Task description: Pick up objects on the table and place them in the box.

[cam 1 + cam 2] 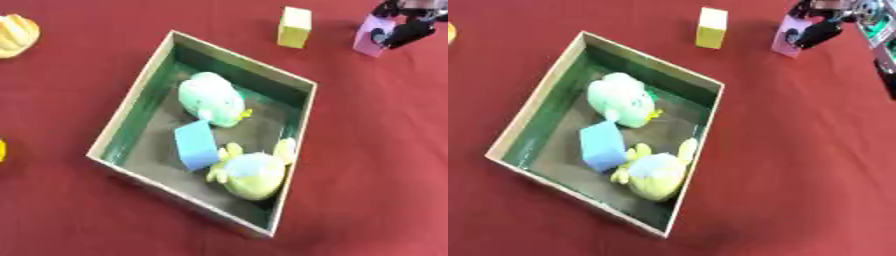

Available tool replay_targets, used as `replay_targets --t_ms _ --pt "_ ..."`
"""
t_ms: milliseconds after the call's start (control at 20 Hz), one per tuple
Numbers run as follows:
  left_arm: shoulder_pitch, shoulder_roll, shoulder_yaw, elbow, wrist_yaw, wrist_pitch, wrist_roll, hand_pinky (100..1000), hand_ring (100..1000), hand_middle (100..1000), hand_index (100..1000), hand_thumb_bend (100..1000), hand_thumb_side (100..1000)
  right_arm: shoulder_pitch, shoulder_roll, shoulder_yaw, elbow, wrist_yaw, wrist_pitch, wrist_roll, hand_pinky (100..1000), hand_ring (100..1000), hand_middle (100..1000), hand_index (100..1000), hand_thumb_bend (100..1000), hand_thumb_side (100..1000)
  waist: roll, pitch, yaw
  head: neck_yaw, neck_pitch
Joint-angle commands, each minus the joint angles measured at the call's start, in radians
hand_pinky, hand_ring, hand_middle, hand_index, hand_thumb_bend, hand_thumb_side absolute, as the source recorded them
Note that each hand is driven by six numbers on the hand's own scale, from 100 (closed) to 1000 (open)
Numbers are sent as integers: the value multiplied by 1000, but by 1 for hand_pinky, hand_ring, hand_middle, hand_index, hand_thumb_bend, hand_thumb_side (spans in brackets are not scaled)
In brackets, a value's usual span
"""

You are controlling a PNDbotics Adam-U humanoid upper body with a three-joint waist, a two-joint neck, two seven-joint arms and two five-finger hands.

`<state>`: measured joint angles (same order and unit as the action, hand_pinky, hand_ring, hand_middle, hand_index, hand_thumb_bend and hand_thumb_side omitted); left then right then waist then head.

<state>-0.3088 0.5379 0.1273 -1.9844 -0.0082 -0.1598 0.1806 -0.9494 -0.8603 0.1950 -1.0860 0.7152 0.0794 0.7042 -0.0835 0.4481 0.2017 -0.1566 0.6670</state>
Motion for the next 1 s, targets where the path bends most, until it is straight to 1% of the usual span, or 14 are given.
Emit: replay_targets --t_ms 50,100,300,400,450,750,1000 --pt "-9 32 11 -16 1 0 1 794 628 674 849 100 602 -9 -20 -2 0 4 -3 14 877 954 811 924 164 374 4 -18 2 -3 -14" --pt "-9 32 11 -16 1 0 1 794 628 674 849 100 601 -10 -18 -3 1 8 0 10 872 945 782 903 160 388 4 -17 2 -4 -14" --pt "-10 32 10 -16 2 0 1 794 628 674 849 100 602 -17 -9 -7 3 19 22 -30 852 906 674 825 100 382 5 -16 2 -5 -13" --pt "-11 31 10 -16 3 0 1 794 629 674 849 100 602 -19 -7 -8 5 24 37 -55 840 882 641 793 100 368 5 -16 2 -5 -13" --pt "-11 31 10 -16 3 0 1 794 629 674 849 100 602 -19 -5 -8 5 26 44 -67 838 879 644 796 100 366 5 -16 2 -6 -13" --pt "-11 30 9 -16 4 3 1 794 629 674 849 100 601 -21 3 -5 7 18 64 -102 824 836 584 752 100 336 5 -17 2 -7 -15" --pt "-11 31 9 -16 4 2 0 795 629 675 849 100 600 -24 5 -5 5 10 72 -111 821 827 573 743 100 321 4 -17 0 -6 -13"
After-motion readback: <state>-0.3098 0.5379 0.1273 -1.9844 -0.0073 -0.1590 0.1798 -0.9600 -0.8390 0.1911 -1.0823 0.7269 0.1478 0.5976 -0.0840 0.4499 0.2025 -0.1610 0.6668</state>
